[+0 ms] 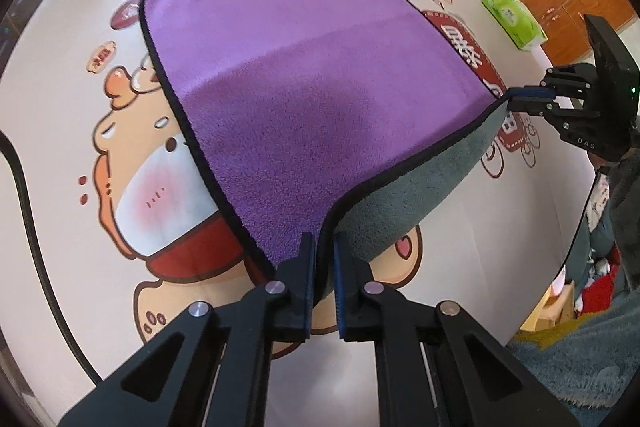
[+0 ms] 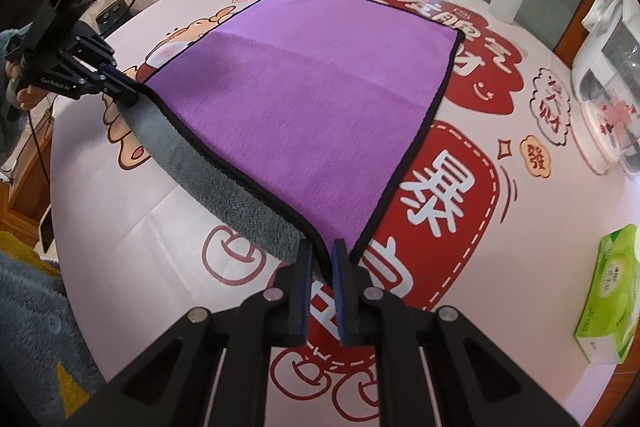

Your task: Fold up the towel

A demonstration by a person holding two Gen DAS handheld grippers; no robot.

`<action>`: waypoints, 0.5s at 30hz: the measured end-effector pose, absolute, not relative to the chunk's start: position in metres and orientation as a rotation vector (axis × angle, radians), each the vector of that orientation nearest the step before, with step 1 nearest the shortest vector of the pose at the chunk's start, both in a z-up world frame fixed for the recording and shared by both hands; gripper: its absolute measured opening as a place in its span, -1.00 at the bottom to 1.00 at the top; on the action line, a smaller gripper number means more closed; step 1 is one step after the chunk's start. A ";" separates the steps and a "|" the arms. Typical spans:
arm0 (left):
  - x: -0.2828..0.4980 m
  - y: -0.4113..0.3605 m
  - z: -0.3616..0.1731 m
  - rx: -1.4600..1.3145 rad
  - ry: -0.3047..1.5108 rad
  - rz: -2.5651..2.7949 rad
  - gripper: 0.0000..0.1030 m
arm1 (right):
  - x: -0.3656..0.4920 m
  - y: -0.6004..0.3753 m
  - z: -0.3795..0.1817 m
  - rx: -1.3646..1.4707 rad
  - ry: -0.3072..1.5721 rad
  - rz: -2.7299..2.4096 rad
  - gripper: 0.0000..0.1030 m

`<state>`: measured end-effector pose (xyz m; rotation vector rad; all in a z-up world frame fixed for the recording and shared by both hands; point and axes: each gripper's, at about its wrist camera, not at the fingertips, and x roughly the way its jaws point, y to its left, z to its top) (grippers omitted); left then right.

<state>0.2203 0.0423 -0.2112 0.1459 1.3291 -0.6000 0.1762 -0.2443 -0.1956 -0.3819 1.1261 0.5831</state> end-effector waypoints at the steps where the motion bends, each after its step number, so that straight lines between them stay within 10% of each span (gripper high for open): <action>1: 0.219 0.043 -0.207 0.145 1.317 -0.585 -0.87 | 0.176 -0.243 -0.194 -0.387 1.116 0.570 -0.87; 15: 0.265 0.056 -0.137 0.132 1.102 -0.289 -0.89 | 0.232 -0.217 -0.121 -0.364 0.848 0.345 -0.88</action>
